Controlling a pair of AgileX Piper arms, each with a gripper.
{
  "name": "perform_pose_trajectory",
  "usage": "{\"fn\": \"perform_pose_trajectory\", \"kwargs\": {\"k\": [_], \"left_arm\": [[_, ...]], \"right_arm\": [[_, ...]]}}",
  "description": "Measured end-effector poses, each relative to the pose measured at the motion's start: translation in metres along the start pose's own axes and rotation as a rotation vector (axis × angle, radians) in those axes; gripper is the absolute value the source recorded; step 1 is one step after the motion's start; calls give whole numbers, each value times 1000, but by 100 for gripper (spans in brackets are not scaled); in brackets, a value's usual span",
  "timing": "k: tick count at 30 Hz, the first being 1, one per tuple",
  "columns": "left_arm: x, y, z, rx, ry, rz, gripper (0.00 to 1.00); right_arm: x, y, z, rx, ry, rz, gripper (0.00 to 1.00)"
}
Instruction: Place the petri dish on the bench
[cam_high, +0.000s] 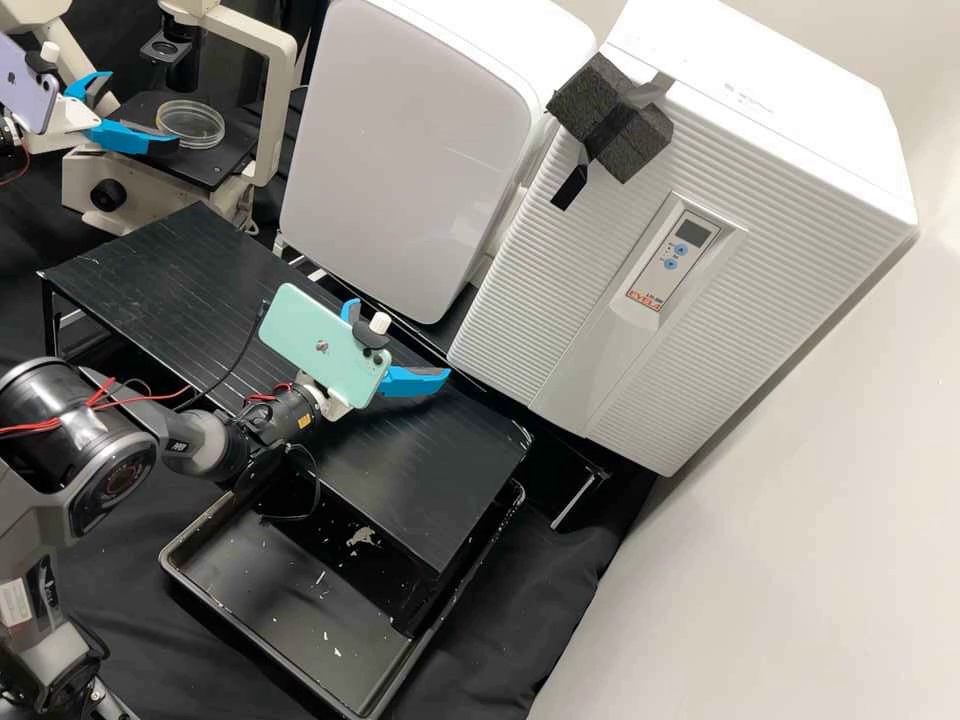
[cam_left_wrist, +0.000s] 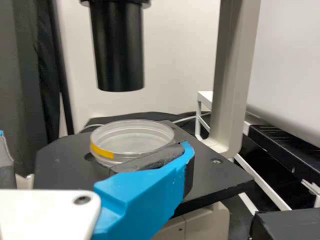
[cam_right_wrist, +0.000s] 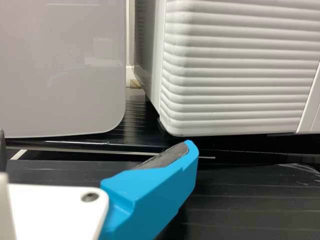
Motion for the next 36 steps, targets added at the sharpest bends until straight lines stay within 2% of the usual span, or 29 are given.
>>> {"fn": "perform_pose_trajectory", "kwargs": {"k": [4,10,21,26,31,36], "left_arm": [[6,-1,1,-26,-26,-6,100],[20,-12,-3,-46,-32,-46,100],[40,-15,-5,-42,-41,-35,100],[45,-16,-5,-84,-48,-34,100],[48,-20,-6,-107,-53,-37,100],[49,-24,0,-106,-70,-34,100]], "right_arm": [[0,0,0,0,0,0,100],[0,0,0,0,0,0,100],[0,0,0,0,0,0,100],[0,0,0,0,0,0,100],[0,0,0,0,0,0,100],[0,0,0,0,0,0,100]]}}
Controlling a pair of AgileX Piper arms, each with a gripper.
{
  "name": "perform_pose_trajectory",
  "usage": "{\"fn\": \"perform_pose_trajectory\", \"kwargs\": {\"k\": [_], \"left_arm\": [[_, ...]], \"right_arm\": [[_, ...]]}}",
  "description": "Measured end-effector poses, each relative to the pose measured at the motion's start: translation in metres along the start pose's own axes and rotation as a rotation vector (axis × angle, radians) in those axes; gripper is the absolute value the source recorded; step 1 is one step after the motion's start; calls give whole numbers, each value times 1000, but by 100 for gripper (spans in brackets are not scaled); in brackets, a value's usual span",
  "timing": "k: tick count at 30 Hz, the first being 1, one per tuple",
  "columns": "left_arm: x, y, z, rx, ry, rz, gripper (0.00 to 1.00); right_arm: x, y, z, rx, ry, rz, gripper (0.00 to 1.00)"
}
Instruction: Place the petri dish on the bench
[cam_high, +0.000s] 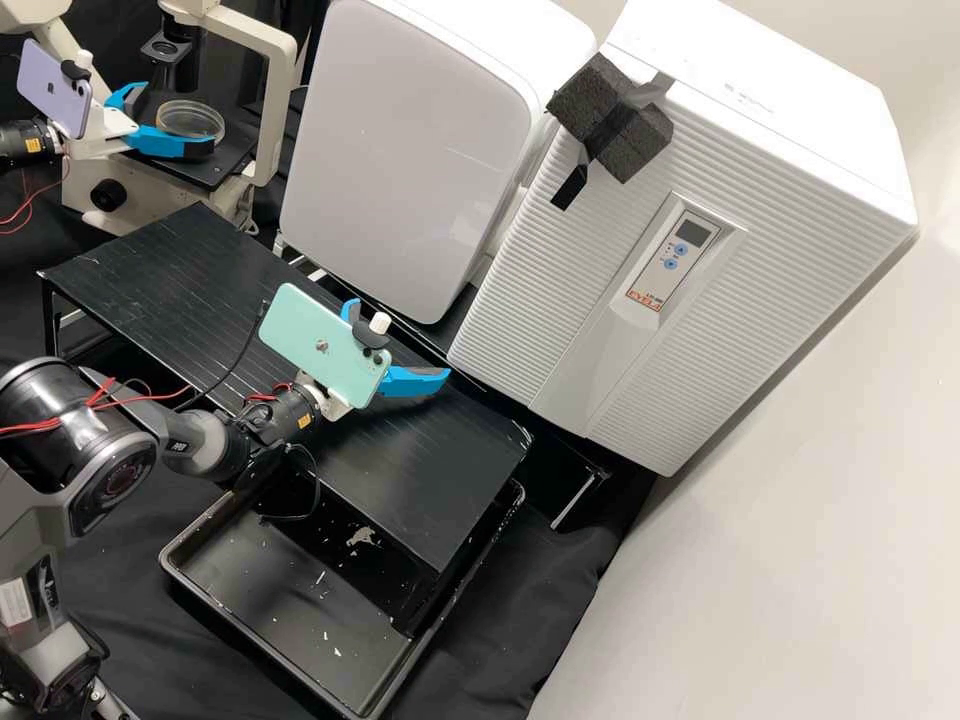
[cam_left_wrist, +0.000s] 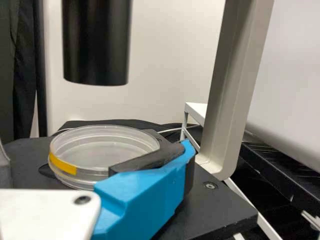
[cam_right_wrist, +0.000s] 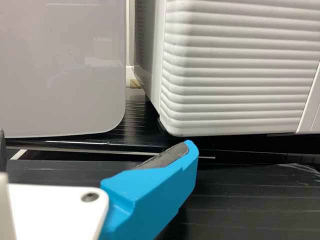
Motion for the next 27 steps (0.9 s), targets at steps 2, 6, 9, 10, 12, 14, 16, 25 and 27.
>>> {"fn": "perform_pose_trajectory", "kwargs": {"k": [2,6,9,10,12,14,16,25,27], "left_arm": [[0,-1,2,6,-3,-1,100],[1,-2,6,27,-10,-3,100],[1,-2,6,41,-10,-5,100],[1,-3,6,44,-11,-7,100],[1,-3,6,49,-10,-7,100],[1,-3,6,63,-10,-7,100],[1,-3,6,70,-10,-9,100],[1,-3,6,88,-4,-9,100],[1,-3,6,87,-2,-9,100]], "right_arm": [[0,0,0,0,0,0,100],[0,0,0,0,0,0,100],[0,0,0,0,0,0,100],[0,0,0,0,0,0,100],[0,0,0,0,0,0,100],[0,0,0,0,0,0,100],[0,0,0,0,0,0,100],[0,0,0,0,0,0,100],[0,0,0,0,0,0,100]]}}
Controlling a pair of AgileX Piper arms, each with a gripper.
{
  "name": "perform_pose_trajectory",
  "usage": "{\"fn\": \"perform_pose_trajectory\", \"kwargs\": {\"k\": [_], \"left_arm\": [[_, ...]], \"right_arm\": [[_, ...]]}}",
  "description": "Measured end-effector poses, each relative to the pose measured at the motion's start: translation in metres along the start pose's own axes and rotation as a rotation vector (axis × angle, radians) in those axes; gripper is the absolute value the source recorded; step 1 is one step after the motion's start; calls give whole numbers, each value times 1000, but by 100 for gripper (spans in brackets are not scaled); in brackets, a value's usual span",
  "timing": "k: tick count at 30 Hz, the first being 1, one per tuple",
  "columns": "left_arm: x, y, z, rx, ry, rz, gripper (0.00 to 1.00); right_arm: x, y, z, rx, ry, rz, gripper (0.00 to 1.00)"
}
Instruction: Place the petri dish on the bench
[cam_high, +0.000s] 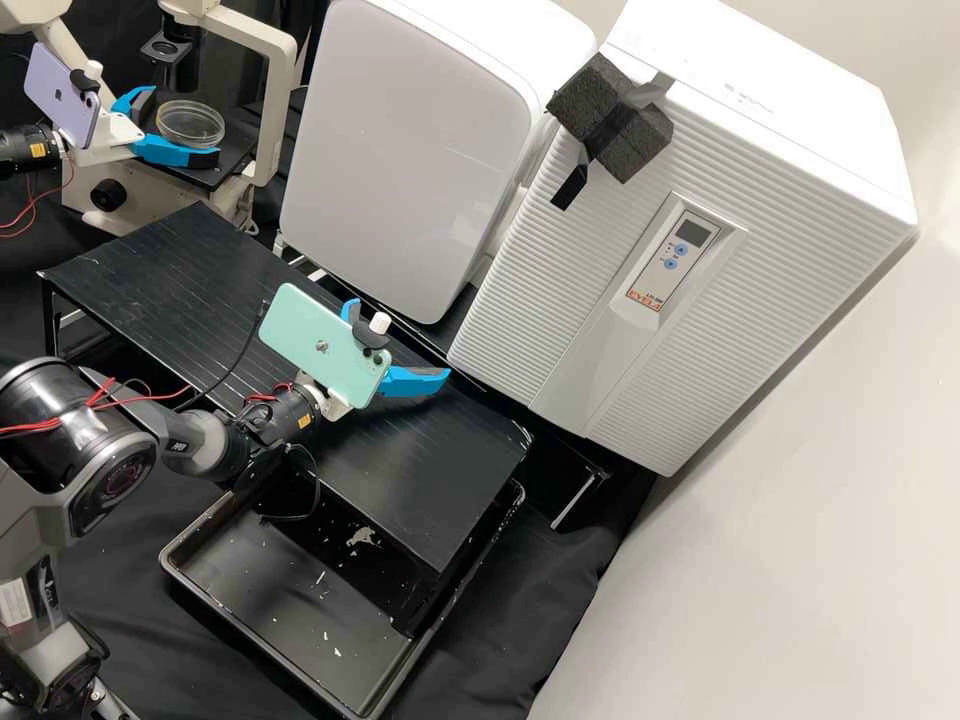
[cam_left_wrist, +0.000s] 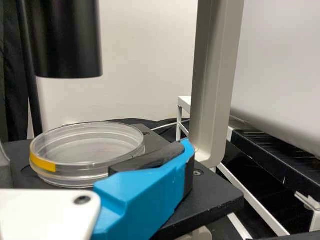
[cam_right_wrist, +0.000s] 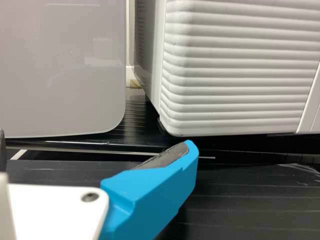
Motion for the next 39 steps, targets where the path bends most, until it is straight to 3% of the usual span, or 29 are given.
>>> {"fn": "perform_pose_trajectory", "kwargs": {"k": [5,6,17,39], "left_arm": [[0,0,0,15,4,0,100],[0,0,1,20,5,1,0],[3,1,0,39,79,6,0],[4,1,1,45,69,4,0]], "right_arm": [[0,0,0,0,0,0,100],[0,0,0,0,0,0,100],[0,0,0,0,0,0,100],[0,0,0,0,0,0,100]]}}
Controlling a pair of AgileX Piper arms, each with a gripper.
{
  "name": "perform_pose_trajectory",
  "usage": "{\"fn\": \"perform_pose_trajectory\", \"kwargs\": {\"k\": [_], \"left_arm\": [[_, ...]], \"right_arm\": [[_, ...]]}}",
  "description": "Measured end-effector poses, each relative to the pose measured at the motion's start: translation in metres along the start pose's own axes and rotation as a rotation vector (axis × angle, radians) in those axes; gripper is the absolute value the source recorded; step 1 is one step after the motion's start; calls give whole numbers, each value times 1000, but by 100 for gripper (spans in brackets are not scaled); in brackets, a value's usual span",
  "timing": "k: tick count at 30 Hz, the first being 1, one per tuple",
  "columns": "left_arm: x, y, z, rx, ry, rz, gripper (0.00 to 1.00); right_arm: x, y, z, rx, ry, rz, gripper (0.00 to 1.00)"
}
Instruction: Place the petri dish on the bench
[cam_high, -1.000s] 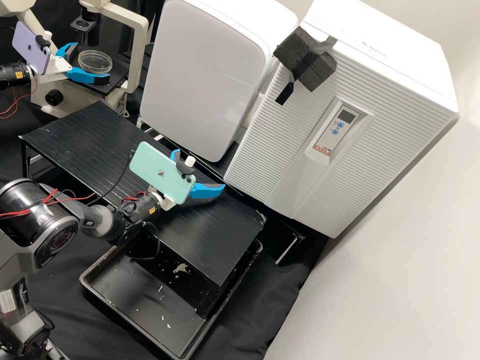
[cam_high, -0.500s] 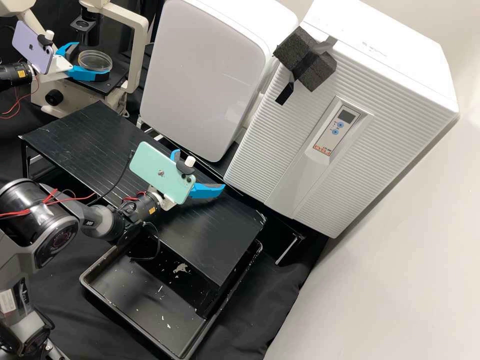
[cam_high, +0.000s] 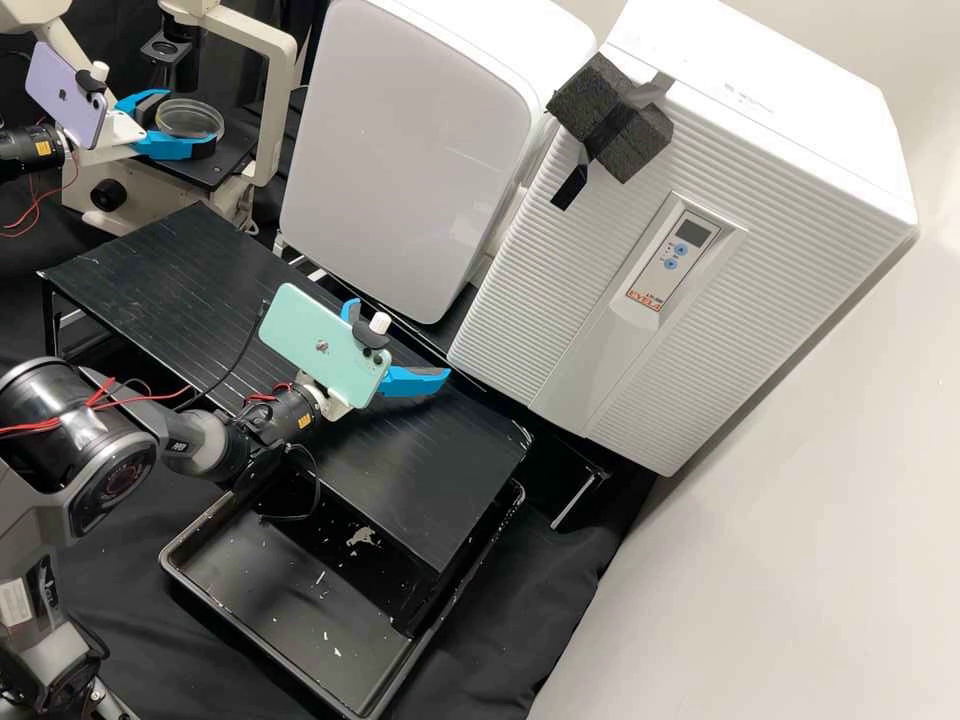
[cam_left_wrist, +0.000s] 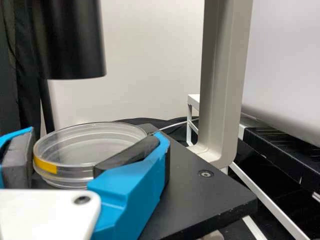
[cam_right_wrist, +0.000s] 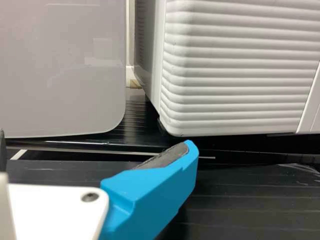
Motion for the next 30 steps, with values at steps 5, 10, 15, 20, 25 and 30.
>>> {"fn": "perform_pose_trajectory", "kwargs": {"k": [5,10,15,20,25,30], "left_arm": [[0,0,0,-4,0,0,0],[0,0,0,-10,-3,3,0],[0,0,1,-12,-9,6,0],[-4,-4,0,-16,-14,15,0],[-19,-2,4,-12,-29,0,0],[-35,-2,7,-17,-51,-18,0]], "right_arm": [[0,0,0,0,0,0,100],[0,0,0,0,0,0,100],[0,0,0,0,0,0,100],[0,0,0,0,0,0,100],[0,0,0,0,0,0,100],[0,0,0,0,0,0,100]]}}
